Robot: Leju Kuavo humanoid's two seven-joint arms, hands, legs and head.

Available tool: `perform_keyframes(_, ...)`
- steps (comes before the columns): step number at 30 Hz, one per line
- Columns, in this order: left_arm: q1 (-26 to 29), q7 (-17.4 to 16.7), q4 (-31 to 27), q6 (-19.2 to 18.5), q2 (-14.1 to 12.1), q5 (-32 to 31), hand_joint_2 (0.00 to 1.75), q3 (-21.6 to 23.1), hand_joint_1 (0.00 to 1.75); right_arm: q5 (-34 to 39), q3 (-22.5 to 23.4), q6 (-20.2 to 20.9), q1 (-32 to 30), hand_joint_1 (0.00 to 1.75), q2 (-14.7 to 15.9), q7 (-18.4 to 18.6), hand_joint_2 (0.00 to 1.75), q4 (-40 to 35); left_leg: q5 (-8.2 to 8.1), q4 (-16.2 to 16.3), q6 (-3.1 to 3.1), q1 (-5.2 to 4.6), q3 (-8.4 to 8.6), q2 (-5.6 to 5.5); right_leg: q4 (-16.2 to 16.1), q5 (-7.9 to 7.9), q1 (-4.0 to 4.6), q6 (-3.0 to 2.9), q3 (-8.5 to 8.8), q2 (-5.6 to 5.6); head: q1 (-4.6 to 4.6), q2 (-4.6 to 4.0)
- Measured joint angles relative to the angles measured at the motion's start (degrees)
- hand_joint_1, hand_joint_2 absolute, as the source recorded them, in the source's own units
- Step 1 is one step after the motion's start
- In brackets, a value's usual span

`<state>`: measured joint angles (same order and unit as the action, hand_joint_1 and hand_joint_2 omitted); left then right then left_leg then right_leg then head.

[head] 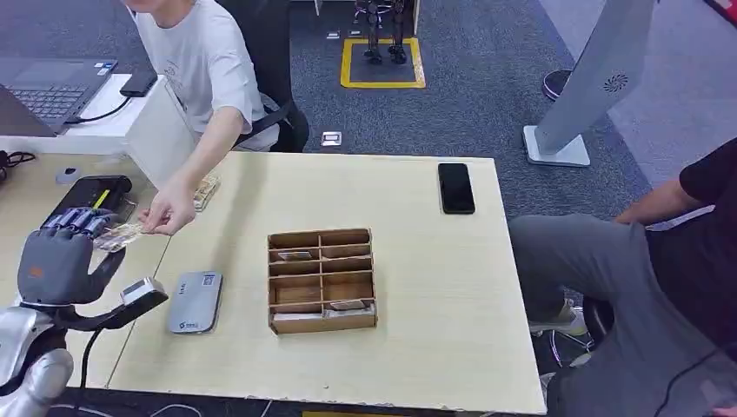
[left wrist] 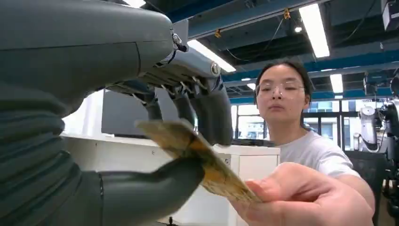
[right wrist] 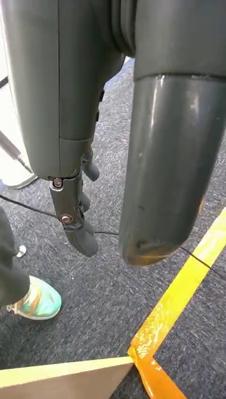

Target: Pass the card to the sensor for recognition and then transmit it.

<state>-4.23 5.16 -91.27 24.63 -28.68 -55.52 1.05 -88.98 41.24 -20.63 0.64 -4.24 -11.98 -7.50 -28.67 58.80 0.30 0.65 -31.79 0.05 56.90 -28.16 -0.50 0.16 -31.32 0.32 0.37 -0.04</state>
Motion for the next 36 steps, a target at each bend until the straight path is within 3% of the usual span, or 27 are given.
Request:
perform_keyframes(11,-0.01,1.53,0.0,0.02,0.0,1.95,1.75,0.0,1.75,-0.39,-0.13,-0.26,0.07,0.0,0.0,0.33,0.0,0.61,0.0,0.0,0.0,0.0,0.01,0.0,0.0,0.0,0.0,0.0,0.01,0.0,0.0,0.0)
perform_keyframes(17,0.03,4.88,0.0,-2.8,0.02,8.68,1.75,-0.02,1.75,-0.55,-0.33,-0.83,0.16,0.0,0.0,0.13,0.0,0.92,0.0,0.0,0.0,0.0,0.01,0.0,0.0,0.0,0.0,0.0,0.01,0.0,0.0,0.0)
perform_keyframes(21,-0.02,5.68,-0.26,-16.09,1.08,22.65,1.75,-0.04,1.75,-0.46,-0.35,-1.01,0.24,0.0,0.0,0.17,0.0,1.16,0.0,0.0,0.0,0.0,0.01,0.0,0.0,0.0,0.0,0.0,0.01,-0.01,0.02,0.0)
perform_keyframes(24,0.12,6.93,-1.29,-21.06,1.4,24.7,1.75,0.22,1.75,-0.61,-0.39,-0.96,0.29,0.0,0.0,0.15,0.0,1.27,0.0,0.0,0.0,0.0,0.01,0.02,0.01,0.0,0.0,0.0,0.03,0.0,0.04,0.0)
perform_keyframes(27,1.47,9.05,-2.43,-28.12,-0.05,27.43,1.75,0.52,1.75,-0.9,-0.52,-0.72,0.3,0.0,0.0,-0.04,0.0,1.38,0.0,0.0,0.0,0.0,0.02,0.05,0.01,0.0,-0.01,0.0,0.01,0.04,0.02,0.0)
perform_keyframes(30,3.48,9.92,-3.5,-30.93,-0.85,28.0,1.75,0.83,1.75,-0.9,-0.57,-0.33,0.3,0.0,0.0,-0.04,0.0,1.36,0.0,0.0,0.0,0.0,0.0,0.03,0.0,-0.01,0.0,0.0,-0.02,0.02,0.07,0.0)
perform_keyframes(36,5.16,9.22,-4.28,-32.17,-1.09,27.3,1.75,2.3,1.75,-0.92,-0.87,0.2,0.36,0.0,0.0,0.0,0.0,1.27,0.0,0.0,0.0,-0.01,0.01,0.01,0.0,0.0,0.0,0.0,0.0,0.01,0.04,0.0)
